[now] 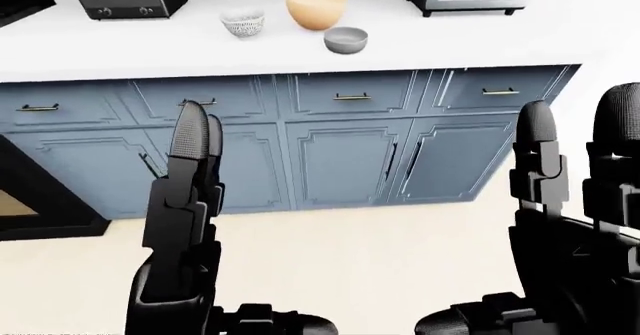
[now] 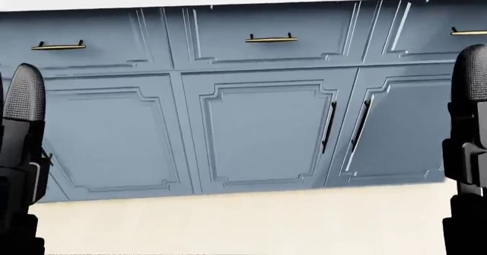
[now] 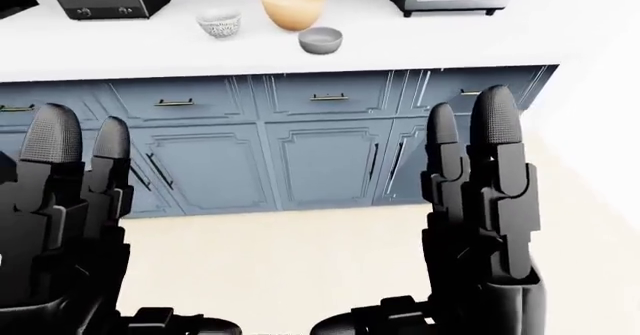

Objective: Stack the bowls from largest to smallest.

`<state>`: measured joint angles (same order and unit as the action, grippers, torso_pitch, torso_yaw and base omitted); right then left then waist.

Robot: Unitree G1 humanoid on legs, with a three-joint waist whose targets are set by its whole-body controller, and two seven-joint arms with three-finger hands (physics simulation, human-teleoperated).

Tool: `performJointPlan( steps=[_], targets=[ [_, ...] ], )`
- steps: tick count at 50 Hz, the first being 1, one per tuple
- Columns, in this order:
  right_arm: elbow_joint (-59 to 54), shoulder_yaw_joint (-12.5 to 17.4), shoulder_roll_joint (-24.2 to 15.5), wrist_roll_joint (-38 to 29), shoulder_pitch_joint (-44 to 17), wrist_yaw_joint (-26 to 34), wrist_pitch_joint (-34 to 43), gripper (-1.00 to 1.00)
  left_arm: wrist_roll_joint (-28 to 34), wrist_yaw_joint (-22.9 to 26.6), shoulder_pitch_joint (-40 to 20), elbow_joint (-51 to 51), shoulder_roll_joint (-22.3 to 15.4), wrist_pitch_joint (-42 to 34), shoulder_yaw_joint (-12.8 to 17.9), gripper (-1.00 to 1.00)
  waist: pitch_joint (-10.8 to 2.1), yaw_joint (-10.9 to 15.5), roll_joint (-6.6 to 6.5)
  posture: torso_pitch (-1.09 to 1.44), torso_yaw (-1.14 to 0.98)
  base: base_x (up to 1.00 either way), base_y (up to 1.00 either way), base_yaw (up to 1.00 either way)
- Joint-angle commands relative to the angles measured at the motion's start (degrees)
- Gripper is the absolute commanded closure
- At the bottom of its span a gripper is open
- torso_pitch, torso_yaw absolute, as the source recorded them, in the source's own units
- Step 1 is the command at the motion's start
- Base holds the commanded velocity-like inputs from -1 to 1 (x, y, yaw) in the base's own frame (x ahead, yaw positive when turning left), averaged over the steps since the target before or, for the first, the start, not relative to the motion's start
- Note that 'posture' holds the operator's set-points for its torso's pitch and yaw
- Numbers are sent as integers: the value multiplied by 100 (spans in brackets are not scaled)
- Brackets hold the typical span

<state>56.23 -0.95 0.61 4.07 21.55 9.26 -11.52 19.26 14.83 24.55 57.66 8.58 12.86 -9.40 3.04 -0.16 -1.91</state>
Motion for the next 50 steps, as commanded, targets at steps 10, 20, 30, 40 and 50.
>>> performJointPlan(
  steps=[10, 20, 30, 40, 50],
  targets=[
    [258, -26, -31, -20, -20, -5, -181, -100, -19, -2, -20, 234, 58, 155, -83, -100, -9, -42, 637, 0, 0, 0, 32, 0],
    [238, -67, -50, -56, -8, -17, -189, -100, 17, 30, 46, 234, 98, 210, -181, -100, 37, -83, 145, 0, 0, 0, 32, 0],
    [224, -100, -57, -95, -24, -43, -152, -100, 15, -6, 1, 234, 46, 150, -164, -100, -16, 6, 144, 0, 0, 0, 32, 0],
    [169, -80, -63, -107, -25, -34, -195, -100, 6, -11, -5, 234, 39, 116, -208, -100, -22, -84, 543, 0, 0, 0, 32, 0],
    [129, -63, -54, -120, -36, -22, -215, -100, 39, 15, -15, 234, 73, 119, -216, -100, -131, -17, -231, 0, 0, 0, 32, 0]
  ],
)
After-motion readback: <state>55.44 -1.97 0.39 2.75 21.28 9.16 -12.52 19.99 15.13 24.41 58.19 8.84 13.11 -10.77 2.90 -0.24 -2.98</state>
